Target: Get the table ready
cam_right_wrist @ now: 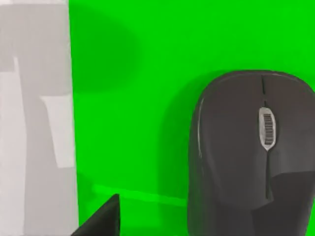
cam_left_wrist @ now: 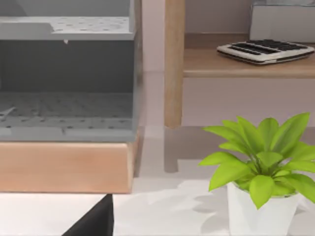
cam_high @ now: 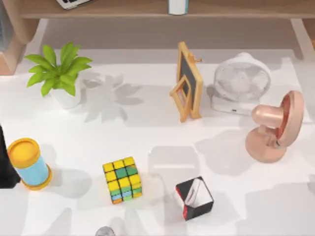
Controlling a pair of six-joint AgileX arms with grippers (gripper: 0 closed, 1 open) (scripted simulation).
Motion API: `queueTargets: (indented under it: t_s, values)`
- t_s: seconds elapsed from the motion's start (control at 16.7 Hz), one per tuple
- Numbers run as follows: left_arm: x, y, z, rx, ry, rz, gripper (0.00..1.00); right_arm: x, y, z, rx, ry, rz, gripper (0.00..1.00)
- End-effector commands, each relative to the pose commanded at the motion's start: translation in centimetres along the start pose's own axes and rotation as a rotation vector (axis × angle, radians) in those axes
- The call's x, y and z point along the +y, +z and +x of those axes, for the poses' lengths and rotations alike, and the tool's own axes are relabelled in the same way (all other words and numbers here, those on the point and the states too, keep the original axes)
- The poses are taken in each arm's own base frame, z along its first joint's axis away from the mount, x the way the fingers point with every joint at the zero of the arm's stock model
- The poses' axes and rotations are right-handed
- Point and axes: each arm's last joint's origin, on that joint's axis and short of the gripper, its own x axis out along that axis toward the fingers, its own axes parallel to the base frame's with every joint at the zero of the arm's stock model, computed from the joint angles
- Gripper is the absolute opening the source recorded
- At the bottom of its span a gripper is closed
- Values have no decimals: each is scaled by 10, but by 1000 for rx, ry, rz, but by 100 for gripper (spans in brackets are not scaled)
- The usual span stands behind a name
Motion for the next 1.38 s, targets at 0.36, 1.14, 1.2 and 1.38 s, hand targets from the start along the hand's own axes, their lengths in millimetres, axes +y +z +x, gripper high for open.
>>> queueTargets:
  t_s: [0.36,1.14,1.2,1.38]
  values:
    - [0,0,0,0,0,0,100,-7,7,0,-94,-11,-34,100]
    - [0,0,0,0,0,0,100,-108,37,23,-831,-496,-381,100]
    - [0,0,0,0,0,0,100,-115,34,26,-867,-553,-420,100]
    - [0,0,0,0,0,0,100,-130,25,36,-949,-703,-562,100]
